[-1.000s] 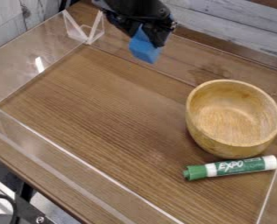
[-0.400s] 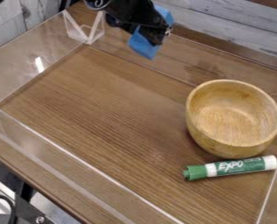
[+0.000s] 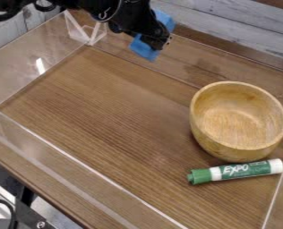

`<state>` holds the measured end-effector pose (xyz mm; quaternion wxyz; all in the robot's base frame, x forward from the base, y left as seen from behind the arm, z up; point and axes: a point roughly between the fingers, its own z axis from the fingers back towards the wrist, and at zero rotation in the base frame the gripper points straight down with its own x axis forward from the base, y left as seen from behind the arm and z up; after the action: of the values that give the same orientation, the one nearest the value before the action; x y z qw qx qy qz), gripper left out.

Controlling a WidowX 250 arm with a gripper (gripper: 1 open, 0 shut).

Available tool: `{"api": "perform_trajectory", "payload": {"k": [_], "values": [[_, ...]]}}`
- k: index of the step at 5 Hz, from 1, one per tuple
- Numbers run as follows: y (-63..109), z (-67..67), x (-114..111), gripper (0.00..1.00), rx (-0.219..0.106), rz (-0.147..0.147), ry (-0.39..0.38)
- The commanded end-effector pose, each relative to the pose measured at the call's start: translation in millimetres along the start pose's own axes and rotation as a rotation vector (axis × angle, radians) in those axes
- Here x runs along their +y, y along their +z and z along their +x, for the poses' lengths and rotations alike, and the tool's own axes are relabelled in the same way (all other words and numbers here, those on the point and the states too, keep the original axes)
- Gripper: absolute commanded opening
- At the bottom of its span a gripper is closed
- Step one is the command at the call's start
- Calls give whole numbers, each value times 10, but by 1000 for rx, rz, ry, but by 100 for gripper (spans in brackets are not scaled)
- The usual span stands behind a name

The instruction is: Put the blue block in the brown bowl

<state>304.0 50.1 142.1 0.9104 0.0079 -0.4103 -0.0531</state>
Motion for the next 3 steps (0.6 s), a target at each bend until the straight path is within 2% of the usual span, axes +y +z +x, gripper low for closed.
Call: {"api": "perform_trajectory", "payload": {"k": [1, 3], "values": [[118, 112, -210, 0, -38, -18, -35], [174, 162, -738, 0, -48, -89, -110]]}}
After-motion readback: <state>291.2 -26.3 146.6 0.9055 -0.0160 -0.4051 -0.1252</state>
